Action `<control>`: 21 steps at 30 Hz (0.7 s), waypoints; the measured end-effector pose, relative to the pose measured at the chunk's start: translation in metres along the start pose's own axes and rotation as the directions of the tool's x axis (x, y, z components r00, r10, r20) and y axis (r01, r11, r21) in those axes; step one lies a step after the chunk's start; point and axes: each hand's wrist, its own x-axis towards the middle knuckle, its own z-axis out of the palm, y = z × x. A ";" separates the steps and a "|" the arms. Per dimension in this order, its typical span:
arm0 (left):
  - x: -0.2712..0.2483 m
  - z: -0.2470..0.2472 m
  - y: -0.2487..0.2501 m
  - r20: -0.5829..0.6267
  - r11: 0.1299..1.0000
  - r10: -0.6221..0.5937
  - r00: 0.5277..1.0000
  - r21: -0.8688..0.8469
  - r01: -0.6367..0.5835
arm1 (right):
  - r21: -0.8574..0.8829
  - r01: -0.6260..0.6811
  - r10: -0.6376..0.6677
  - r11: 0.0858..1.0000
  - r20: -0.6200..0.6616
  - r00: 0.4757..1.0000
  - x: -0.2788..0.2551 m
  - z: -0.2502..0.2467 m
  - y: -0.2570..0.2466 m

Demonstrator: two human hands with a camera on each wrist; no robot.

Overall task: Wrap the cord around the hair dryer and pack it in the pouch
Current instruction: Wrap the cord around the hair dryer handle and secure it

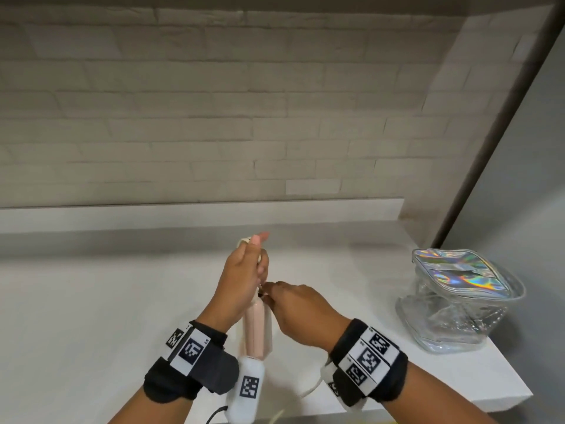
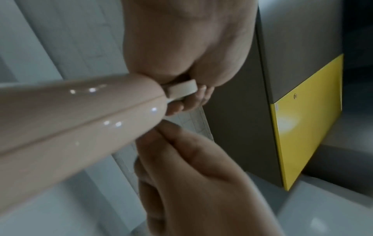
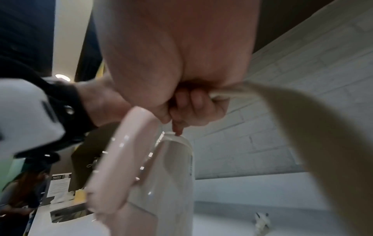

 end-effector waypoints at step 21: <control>0.003 -0.001 0.007 0.493 0.869 -0.202 0.846 -0.307 0.387 | 0.430 0.054 0.080 0.901 -0.288 0.954 0.028 -0.072 0.031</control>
